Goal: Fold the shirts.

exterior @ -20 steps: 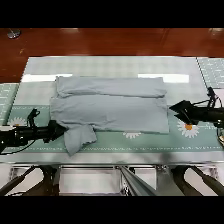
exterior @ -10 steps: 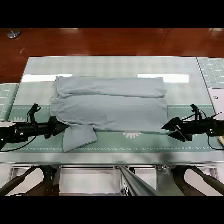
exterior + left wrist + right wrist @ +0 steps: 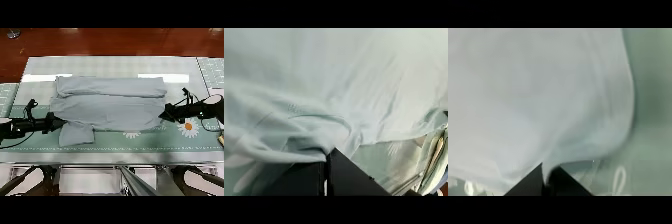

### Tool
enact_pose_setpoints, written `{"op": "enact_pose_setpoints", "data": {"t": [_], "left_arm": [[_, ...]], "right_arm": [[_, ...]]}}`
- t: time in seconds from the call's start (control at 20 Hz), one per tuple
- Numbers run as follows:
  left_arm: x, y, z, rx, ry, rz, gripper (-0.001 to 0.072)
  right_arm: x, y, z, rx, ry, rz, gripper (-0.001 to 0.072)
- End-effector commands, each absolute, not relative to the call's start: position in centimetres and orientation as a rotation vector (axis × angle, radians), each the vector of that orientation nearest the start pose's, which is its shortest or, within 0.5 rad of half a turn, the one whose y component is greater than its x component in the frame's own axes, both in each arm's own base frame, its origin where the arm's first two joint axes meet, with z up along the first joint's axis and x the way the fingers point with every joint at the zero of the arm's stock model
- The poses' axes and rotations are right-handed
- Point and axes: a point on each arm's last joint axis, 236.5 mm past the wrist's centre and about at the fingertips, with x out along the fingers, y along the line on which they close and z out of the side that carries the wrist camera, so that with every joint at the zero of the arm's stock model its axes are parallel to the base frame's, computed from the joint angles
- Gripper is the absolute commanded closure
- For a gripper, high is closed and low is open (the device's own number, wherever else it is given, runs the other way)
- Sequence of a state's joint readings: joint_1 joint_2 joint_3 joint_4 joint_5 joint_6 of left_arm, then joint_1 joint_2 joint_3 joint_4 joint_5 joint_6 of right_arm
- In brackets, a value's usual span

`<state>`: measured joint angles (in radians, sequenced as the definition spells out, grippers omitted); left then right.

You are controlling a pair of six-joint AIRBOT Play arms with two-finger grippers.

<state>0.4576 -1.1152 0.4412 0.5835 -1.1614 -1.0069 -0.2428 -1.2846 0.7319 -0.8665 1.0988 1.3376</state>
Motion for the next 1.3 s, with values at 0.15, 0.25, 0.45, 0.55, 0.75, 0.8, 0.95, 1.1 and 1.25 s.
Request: {"op": "enact_pose_setpoints", "data": {"t": [0.15,0.25,0.45,0.55,0.75,0.8,0.95,1.1,1.25], "left_arm": [[35.1,-3.5,-0.1,-0.807,1.040,-0.312,0.0687],[38.6,-3.6,0.0,-0.749,0.992,-0.289,0.0687],[45.5,-3.4,-0.7,-0.811,1.004,-0.260,0.0687],[47.8,-3.6,-1.4,-0.844,1.040,-0.276,0.0687],[49.9,-4.3,-5.2,-0.787,1.167,-0.260,0.0687],[50.5,-4.4,-5.6,-0.791,1.172,-0.258,0.0687],[51.6,-4.7,-6.0,-0.794,1.179,-0.274,0.0570],[50.1,-3.4,-4.6,-0.745,1.247,-0.321,0.0005],[44.7,3.4,-3.9,-0.687,1.464,-0.188,0.0006]], "right_arm": [[39.7,3.3,-1.7,0.733,1.215,0.182,0.0688],[42.9,4.3,-1.2,0.772,1.161,0.202,0.0687],[48.0,3.9,-2.5,0.806,1.140,0.177,0.0688],[49.7,3.6,-3.3,0.820,1.144,0.170,0.0688],[52.5,3.5,-4.4,0.870,1.129,0.176,0.0688],[52.9,3.6,-4.7,0.883,1.129,0.178,0.0687],[53.4,3.8,-5.7,0.913,1.137,0.181,0.0638],[53.0,2.6,-4.9,0.875,1.140,0.220,0.0097],[50.8,-1.0,-3.8,0.870,1.209,0.235,0.0097]]}}
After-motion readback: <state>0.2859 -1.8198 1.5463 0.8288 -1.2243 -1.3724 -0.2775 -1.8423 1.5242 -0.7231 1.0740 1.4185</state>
